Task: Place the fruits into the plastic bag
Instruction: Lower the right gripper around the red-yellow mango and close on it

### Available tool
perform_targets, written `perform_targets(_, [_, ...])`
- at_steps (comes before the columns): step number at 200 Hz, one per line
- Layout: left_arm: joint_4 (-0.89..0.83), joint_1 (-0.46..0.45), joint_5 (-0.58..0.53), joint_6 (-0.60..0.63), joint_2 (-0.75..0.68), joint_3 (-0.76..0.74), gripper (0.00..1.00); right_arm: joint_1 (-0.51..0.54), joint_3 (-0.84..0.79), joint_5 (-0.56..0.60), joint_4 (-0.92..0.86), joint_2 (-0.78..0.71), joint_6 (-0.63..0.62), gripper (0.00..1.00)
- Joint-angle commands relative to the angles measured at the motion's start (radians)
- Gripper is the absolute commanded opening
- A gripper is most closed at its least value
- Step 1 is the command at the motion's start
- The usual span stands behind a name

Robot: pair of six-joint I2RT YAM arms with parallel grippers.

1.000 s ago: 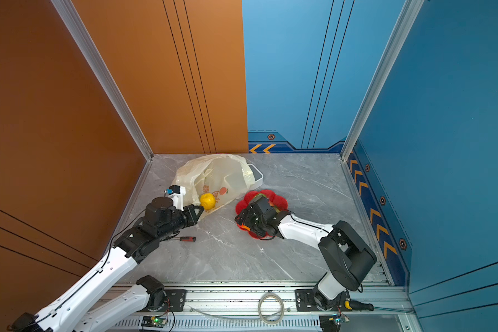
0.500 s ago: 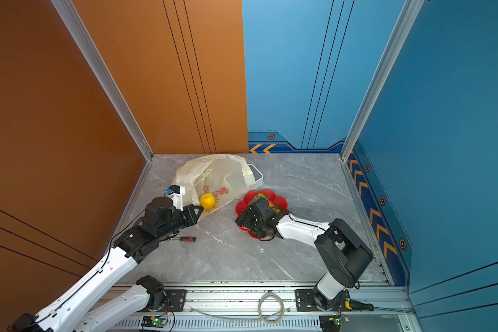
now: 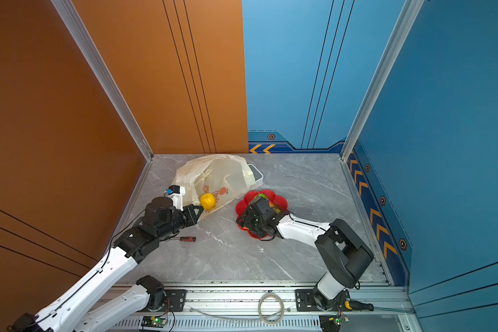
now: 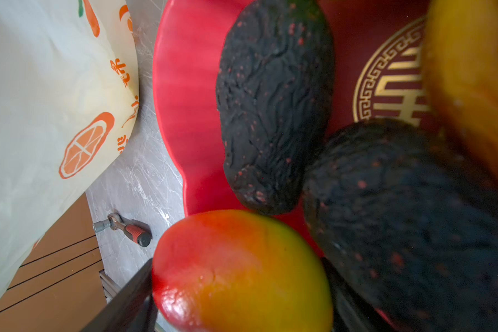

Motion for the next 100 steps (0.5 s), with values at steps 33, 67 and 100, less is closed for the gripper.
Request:
perform_targets(33, [-0.013,0.012,0.021,-0.005,-0.001,0.006,0.00,-0.014,-0.041,0.036,-0.028,-0.135,-0.008,0.71])
perform_targets(67, [-0.008,0.011,0.026,-0.006,0.007,0.012,0.00,-0.022,-0.042,0.044,-0.071,-0.229,-0.009,0.71])
perform_targets(100, [-0.007,0.011,0.030,-0.008,0.013,0.017,0.00,-0.018,0.018,0.064,-0.137,-0.296,-0.029,0.71])
